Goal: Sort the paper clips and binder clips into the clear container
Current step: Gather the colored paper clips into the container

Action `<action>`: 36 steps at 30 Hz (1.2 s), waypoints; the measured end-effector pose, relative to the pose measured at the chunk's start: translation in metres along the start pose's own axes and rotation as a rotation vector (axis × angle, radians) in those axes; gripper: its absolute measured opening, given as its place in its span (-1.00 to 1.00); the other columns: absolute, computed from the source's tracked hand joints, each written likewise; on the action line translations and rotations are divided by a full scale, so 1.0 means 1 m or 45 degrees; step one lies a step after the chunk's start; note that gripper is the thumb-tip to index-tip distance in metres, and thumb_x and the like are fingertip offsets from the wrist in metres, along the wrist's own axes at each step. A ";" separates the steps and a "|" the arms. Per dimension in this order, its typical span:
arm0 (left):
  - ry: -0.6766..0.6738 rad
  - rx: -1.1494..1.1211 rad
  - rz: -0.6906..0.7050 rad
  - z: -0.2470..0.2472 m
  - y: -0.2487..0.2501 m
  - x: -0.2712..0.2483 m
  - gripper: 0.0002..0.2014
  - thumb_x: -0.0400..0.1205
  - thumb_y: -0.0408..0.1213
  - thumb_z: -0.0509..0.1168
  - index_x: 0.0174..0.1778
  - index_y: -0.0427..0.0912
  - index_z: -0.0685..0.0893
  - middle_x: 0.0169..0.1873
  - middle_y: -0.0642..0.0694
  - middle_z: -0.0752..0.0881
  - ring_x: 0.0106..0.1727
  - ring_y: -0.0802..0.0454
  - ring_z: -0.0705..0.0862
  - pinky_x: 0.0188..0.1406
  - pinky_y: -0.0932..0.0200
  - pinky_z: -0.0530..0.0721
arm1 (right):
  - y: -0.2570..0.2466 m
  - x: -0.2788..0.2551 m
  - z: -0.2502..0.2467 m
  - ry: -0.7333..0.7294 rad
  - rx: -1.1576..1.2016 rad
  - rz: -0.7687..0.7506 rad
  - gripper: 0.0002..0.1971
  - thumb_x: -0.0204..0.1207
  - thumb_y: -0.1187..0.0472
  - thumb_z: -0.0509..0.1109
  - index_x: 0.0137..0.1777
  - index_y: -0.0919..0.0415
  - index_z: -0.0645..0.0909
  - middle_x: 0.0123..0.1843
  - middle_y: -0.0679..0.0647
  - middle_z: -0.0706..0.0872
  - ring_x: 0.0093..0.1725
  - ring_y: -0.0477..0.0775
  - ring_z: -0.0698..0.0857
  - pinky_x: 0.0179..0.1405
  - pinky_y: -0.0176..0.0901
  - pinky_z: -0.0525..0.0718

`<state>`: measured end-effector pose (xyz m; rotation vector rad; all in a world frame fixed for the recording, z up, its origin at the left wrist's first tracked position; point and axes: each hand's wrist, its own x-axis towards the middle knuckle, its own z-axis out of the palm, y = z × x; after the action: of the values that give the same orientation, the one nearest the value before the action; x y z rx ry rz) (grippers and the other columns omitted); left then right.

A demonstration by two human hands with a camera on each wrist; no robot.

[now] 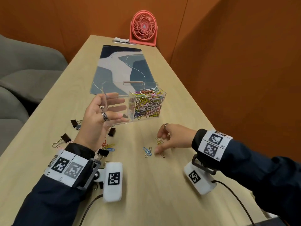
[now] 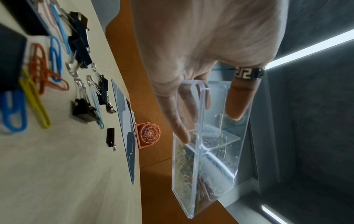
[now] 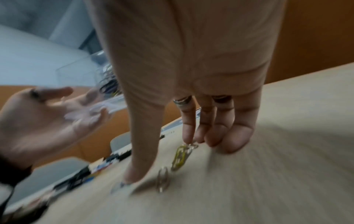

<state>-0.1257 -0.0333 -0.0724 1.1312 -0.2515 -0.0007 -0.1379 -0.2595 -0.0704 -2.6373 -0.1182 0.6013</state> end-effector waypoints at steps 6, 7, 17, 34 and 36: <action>-0.001 -0.004 -0.011 0.001 -0.001 0.001 -0.51 0.22 -0.53 0.27 0.09 -0.20 0.57 -0.02 -0.14 0.71 0.05 -0.11 0.73 -0.20 0.05 0.79 | 0.001 0.001 0.008 0.016 -0.011 -0.049 -0.63 0.22 0.16 0.66 -0.03 0.12 0.62 -0.30 -0.12 0.61 -0.40 -0.24 0.55 -0.35 -0.42 0.49; -0.002 -0.006 -0.013 0.001 -0.001 0.001 -0.51 0.21 -0.53 0.27 0.09 -0.20 0.57 -0.02 -0.14 0.71 0.05 -0.11 0.73 -0.20 0.05 0.79 | 0.001 0.002 0.007 0.026 0.015 -0.050 -0.69 0.26 0.21 0.64 -0.04 0.15 0.64 -0.35 -0.12 0.63 -0.48 -0.29 0.56 -0.39 -0.48 0.51; -0.016 0.010 -0.026 0.001 -0.003 0.001 -0.53 0.20 -0.52 0.29 0.05 -0.16 0.59 -0.02 -0.12 0.73 0.06 -0.10 0.74 -0.21 0.07 0.78 | -0.007 -0.003 0.006 0.012 -0.222 -0.109 -0.82 0.53 0.24 0.39 0.07 0.32 0.68 0.02 0.21 0.78 -0.22 -0.04 0.57 -0.29 -0.38 0.47; -0.048 0.030 -0.022 0.000 -0.006 0.001 -0.53 0.21 -0.51 0.31 0.05 -0.12 0.62 -0.03 -0.10 0.75 0.11 -0.15 0.72 -0.15 0.00 0.80 | 0.017 -0.018 -0.006 0.264 0.148 -0.166 -0.83 0.54 0.28 0.37 -0.24 0.03 0.52 -0.27 0.00 0.67 -0.54 -0.29 0.59 -0.45 -0.52 0.54; -0.051 0.034 -0.023 0.000 -0.006 0.001 -0.52 0.20 -0.52 0.31 0.05 -0.13 0.62 -0.03 -0.11 0.74 0.10 -0.15 0.72 -0.15 -0.01 0.80 | 0.014 -0.023 -0.025 0.411 0.232 -0.176 -0.85 0.55 0.27 0.37 -0.22 0.06 0.53 -0.33 -0.05 0.63 -0.55 -0.30 0.60 -0.46 -0.53 0.55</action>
<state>-0.1241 -0.0363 -0.0778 1.1607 -0.2777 -0.0357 -0.1484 -0.2862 -0.0474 -2.4851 -0.1387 0.1291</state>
